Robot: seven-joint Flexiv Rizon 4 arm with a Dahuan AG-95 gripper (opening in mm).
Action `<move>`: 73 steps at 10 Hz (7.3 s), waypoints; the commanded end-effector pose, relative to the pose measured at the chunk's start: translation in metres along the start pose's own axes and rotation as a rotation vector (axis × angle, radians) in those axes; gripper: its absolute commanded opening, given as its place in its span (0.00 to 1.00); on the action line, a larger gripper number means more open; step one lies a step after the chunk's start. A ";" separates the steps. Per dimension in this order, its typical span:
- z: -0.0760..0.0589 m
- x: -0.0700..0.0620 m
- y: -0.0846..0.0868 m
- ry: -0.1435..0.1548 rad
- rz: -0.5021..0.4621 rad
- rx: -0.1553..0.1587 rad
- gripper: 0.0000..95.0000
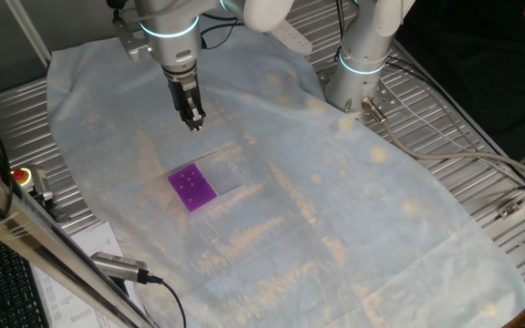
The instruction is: Insert a small pipette tip into the holder for small pipette tips
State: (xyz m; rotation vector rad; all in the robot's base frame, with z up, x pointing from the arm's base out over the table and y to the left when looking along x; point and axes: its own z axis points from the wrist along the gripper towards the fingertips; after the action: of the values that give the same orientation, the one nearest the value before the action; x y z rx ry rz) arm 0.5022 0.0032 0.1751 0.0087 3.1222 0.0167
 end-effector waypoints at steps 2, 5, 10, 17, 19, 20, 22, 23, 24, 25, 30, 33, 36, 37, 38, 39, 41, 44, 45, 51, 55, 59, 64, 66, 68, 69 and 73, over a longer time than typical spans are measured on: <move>-0.002 -0.004 0.001 0.001 0.000 -0.002 0.00; -0.002 -0.004 0.001 0.001 0.000 -0.005 0.00; -0.003 -0.005 0.002 0.001 0.000 -0.003 0.00; -0.004 -0.004 0.002 0.001 0.038 -0.010 0.00; -0.004 -0.004 0.002 0.001 0.004 -0.010 0.00; -0.004 -0.004 0.002 0.001 -0.008 -0.010 0.00; -0.004 -0.004 0.002 0.001 -0.031 -0.013 0.00; -0.004 -0.004 0.002 -0.001 -0.041 -0.010 0.00; -0.004 -0.004 0.002 -0.001 -0.040 -0.010 0.00; -0.004 -0.004 0.002 0.001 -0.045 -0.012 0.00; -0.004 -0.004 0.002 0.022 -0.089 -0.014 0.00; -0.005 -0.005 0.003 0.047 -0.099 -0.013 0.00; -0.005 -0.005 0.003 0.084 -0.124 -0.013 0.00; -0.005 -0.005 0.003 0.102 -0.129 -0.012 0.00; -0.005 -0.005 0.003 0.106 -0.130 -0.009 0.00; -0.005 -0.005 0.003 0.106 -0.128 -0.010 0.00; -0.006 -0.007 0.004 0.106 -0.129 -0.010 0.00; -0.007 -0.009 0.006 0.108 -0.135 -0.010 0.00; -0.007 -0.010 0.007 0.113 -0.138 -0.010 0.00; -0.002 -0.016 0.020 0.130 -0.140 -0.001 0.00; 0.001 -0.021 0.032 0.163 -0.140 0.000 0.00; 0.005 -0.032 0.048 0.191 -0.145 0.001 0.00; 0.019 -0.052 0.086 0.208 -0.145 0.016 0.00; 0.027 -0.059 0.103 0.209 -0.142 0.016 0.00; 0.037 -0.067 0.117 0.211 -0.142 0.012 0.00; 0.042 -0.070 0.124 0.212 -0.141 0.010 0.00; 0.064 -0.074 0.151 0.237 -0.143 0.007 0.00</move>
State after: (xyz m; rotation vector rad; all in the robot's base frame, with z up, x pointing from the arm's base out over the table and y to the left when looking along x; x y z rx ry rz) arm 0.5799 0.1591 0.1107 -0.2388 3.3615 0.0113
